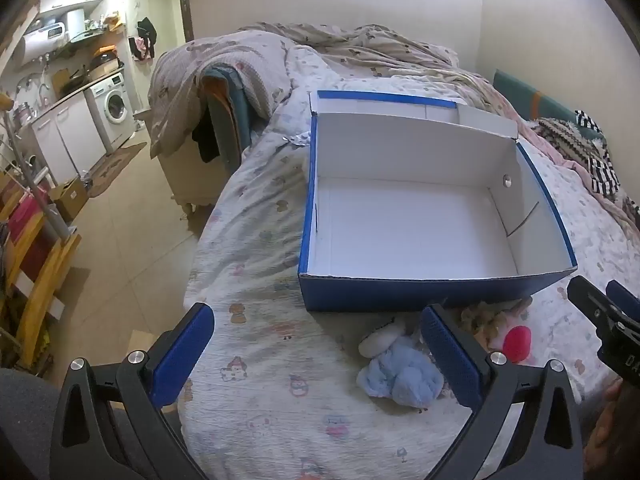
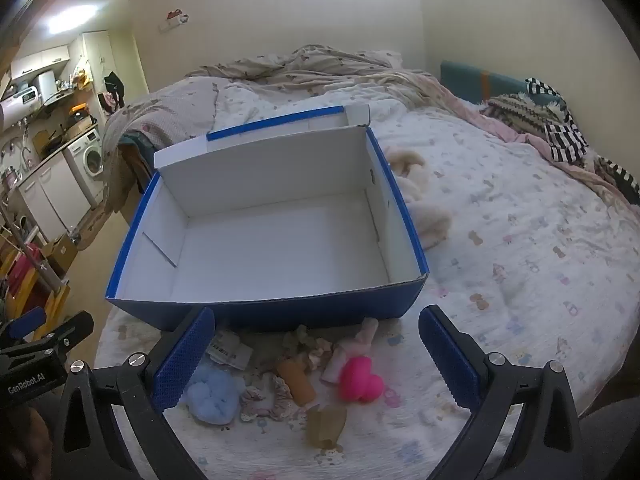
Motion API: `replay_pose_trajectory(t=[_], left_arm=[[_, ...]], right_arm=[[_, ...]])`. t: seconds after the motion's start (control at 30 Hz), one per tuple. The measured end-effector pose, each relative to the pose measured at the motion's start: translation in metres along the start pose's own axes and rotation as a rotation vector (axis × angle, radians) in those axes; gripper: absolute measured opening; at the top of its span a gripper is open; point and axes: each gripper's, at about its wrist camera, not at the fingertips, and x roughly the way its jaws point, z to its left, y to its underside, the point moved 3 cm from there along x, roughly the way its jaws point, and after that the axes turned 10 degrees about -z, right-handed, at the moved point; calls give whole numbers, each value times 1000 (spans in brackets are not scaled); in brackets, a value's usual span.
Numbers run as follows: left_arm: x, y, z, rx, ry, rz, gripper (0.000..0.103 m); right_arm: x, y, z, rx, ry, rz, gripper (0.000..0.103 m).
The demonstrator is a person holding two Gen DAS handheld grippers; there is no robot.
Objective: Organize soft objects
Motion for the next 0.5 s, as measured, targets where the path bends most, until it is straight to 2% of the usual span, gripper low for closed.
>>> replay_pose_trajectory(t=[0.5], left_arm=[[0, 0, 0, 3, -2, 1, 103]], right_arm=[[0, 0, -1, 0, 5, -3, 103]])
